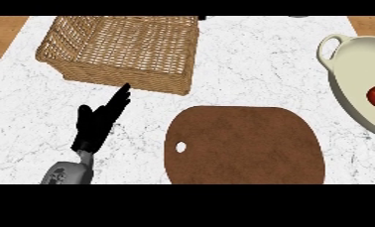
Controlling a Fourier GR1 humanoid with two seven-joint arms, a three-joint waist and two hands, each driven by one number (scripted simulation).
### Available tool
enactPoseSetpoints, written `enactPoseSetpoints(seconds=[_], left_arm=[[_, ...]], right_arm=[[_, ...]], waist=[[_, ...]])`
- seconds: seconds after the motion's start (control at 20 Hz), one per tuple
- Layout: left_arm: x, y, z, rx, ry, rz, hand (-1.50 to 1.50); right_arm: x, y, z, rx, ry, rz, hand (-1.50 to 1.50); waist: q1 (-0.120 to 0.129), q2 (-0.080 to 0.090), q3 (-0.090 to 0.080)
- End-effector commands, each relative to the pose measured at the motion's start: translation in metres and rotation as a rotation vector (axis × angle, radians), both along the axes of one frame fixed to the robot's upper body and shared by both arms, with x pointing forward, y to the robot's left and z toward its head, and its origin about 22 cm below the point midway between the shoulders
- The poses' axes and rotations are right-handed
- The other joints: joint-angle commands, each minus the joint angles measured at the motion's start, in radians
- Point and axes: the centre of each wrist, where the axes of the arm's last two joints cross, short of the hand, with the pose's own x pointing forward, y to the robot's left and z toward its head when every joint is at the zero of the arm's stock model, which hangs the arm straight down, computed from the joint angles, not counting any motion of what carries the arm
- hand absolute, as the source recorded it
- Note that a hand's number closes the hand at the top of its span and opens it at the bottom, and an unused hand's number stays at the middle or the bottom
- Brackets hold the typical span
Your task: Pick the tomato from the cutting board and place it in the pot
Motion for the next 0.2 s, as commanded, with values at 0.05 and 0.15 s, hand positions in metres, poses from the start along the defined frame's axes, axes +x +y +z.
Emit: enactPoseSetpoints(seconds=[0.05, 0.15], left_arm=[[-0.007, -0.006, -0.006, 0.009, 0.006, 0.001, 0.00], [0.002, -0.009, 0.005, -0.005, 0.001, -0.014, 0.00]], right_arm=[[-0.038, -0.041, 0.032, 0.110, -0.142, -0.065, -1.50], [-0.062, -0.059, 0.034, 0.126, -0.165, -0.081, -1.50]], waist=[[0.005, 0.001, 0.000], [0.007, 0.006, 0.001]])
